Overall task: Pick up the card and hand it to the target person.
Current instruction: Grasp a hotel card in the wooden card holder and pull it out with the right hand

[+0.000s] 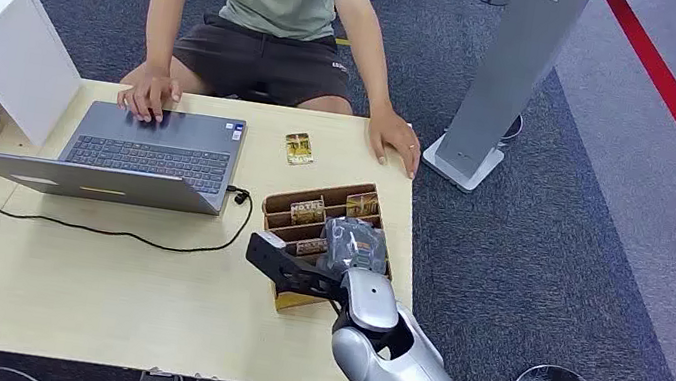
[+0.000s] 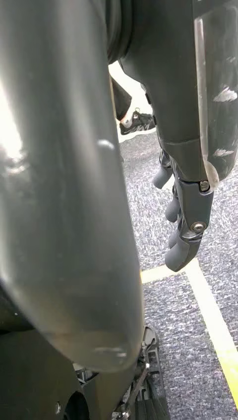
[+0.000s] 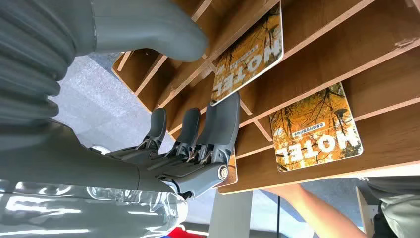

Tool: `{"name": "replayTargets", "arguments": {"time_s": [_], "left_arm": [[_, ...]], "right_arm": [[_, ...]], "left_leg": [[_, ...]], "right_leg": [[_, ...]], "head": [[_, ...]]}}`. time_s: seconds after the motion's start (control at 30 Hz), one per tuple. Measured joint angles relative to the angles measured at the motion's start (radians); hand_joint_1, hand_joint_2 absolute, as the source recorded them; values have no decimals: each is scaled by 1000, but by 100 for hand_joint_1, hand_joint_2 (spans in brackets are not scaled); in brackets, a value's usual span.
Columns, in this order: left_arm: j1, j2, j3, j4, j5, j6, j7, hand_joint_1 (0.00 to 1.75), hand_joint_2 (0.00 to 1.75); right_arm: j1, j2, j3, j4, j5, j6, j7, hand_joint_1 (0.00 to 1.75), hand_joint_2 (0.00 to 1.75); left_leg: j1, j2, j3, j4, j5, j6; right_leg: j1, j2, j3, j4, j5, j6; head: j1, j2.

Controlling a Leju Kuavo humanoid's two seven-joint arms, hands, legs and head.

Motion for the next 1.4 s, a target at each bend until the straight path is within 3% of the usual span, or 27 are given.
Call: {"name": "replayTargets", "arguments": {"time_s": [0.2, 0.47, 1.13, 1.4], "left_arm": [[0, 0, 0, 0, -6, 0, 0, 0, 0], [0, 0, 0, 0, -9, 0, 0, 0, 0], [0, 0, 0, 0, 8, 4, -24, 0, 0], [0, 0, 0, 0, 10, 3, -23, 0, 0]], "right_arm": [[0, -3, -3, 8, 0, -3, 0, 130, 175], [0, -5, -17, 25, -2, -12, 0, 154, 175], [-6, -5, -22, 28, -22, -28, 0, 154, 175], [-45, -18, -21, -83, -38, -28, 0, 154, 175]], "left_leg": [[0, 0, 0, 0, 0, 0], [0, 0, 0, 0, 0, 0], [0, 0, 0, 0, 0, 0], [0, 0, 0, 0, 0, 0]], "right_leg": [[0, 0, 0, 0, 0, 0], [0, 0, 0, 0, 0, 0], [0, 0, 0, 0, 0, 0], [0, 0, 0, 0, 0, 0]], "head": [[0, 0], [0, 0], [0, 0], [0, 0]]}}
